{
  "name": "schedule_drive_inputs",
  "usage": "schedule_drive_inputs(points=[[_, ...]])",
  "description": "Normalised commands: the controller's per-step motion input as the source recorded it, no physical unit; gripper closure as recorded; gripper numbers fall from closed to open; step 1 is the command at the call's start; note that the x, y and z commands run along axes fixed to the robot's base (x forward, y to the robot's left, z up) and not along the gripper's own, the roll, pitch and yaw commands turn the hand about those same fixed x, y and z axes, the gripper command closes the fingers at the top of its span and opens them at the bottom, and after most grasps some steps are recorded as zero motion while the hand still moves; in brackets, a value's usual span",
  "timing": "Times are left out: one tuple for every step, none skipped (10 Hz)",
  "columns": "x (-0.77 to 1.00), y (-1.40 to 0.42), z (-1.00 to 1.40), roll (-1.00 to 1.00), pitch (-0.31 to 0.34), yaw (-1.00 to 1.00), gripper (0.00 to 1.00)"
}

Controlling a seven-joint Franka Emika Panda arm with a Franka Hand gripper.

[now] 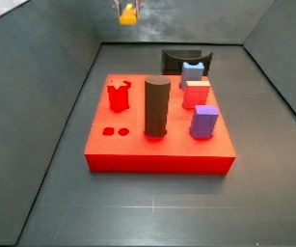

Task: Pick up the square-circle object. Move up. Rotate the square-circle object. Place the square-circle object on the fixture. Regrasp the square-circle object. Move to above the board. Insert the square-circle object.
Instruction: Place the square-circle object on the fixture.

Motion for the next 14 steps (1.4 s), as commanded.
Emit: schedule_drive_inputs(points=[[-0.02, 0.01, 0.71, 0.11, 0.088, 0.00, 1.00], [-0.01, 0.01, 0.61, 0.11, 0.093, 0.00, 1.00], [-0.01, 0.01, 0.41, 0.12, 0.106, 0.01, 1.00], [0.00, 0.01, 0.32, 0.12, 0.111, 0.02, 1.00], [1.00, -0.44, 0.33, -0.20, 0.063, 0.24, 1.00], [1.00, -0.44, 0.29, -0.20, 0.072, 0.24, 1.00], [1.00, -0.37, 0.25, -0.19, 0.095, 0.17, 1.00], [1.00, -0.31, 0.21, -0.19, 0.104, 0.09, 1.00], [1.00, -0.27, 0.19, -0.17, 0.109, 0.06, 1.00], [1.00, -0.23, 0.16, -0.14, 0.112, 0.04, 1.00], [1.00, -0.19, 0.13, -0.13, 0.114, 0.03, 1.00], [1.00, -0.16, 0.11, -0.13, 0.123, 0.02, 1.00], [1.00, -0.13, 0.09, -0.11, 0.125, 0.02, 1.00], [1.00, -0.09, 0.06, -0.09, 0.126, 0.02, 1.00]])
